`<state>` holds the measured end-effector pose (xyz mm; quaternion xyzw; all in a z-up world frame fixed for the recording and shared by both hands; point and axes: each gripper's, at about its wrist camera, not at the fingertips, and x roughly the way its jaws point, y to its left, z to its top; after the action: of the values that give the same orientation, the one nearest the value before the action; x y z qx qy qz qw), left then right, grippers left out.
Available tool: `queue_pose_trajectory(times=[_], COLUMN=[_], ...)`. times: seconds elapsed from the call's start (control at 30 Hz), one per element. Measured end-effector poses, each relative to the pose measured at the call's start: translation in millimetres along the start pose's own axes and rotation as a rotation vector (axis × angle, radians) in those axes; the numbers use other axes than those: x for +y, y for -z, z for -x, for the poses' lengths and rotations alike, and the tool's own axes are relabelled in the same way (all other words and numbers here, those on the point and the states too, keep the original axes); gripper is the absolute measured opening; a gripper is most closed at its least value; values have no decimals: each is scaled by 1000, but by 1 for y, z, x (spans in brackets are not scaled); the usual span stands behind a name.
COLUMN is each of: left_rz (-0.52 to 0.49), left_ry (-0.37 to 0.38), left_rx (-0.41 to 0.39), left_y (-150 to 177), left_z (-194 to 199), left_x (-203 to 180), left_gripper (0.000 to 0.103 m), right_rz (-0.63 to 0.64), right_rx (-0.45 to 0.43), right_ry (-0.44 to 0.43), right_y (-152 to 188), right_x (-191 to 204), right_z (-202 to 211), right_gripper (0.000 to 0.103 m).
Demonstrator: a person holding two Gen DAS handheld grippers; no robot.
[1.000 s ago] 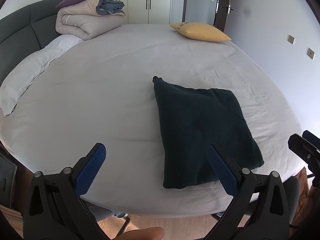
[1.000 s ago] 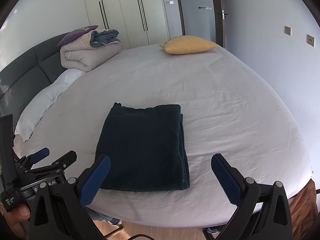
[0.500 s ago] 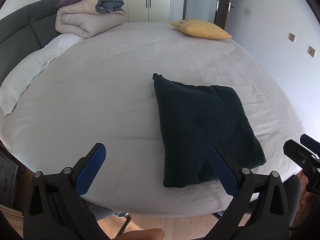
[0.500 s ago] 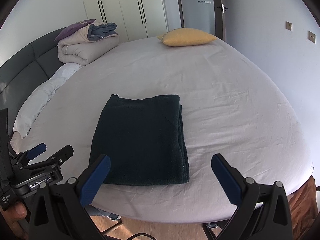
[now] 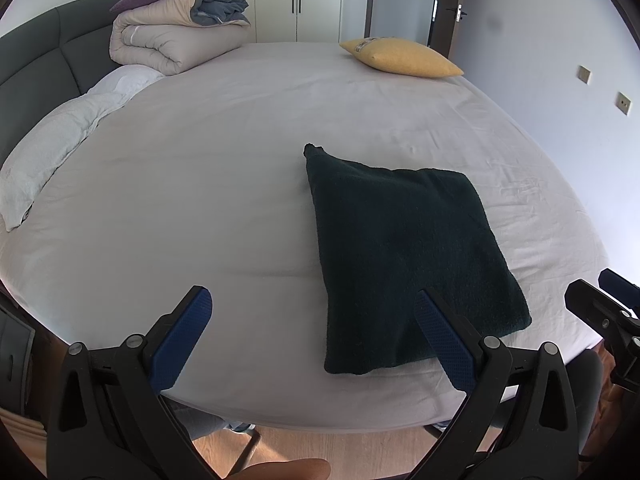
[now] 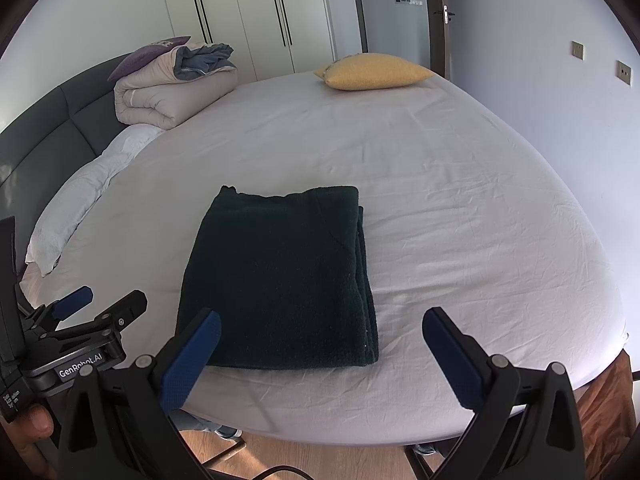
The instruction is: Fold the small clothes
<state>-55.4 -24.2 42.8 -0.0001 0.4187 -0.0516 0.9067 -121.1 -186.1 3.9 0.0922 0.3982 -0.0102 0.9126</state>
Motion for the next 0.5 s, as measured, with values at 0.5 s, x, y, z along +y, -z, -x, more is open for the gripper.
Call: queue_pose_trajectory(times=[0.5], left_rz=[-1], left_ry=[-1], left_rx=[0], left_y=[0], left_z=[0], left_x=[1], left_gripper=[103], right_rz=[0], right_rx=[16], right_ry=[11], right_y=[4], right_x=[-2], right_z=[-6], right_gripper=[103])
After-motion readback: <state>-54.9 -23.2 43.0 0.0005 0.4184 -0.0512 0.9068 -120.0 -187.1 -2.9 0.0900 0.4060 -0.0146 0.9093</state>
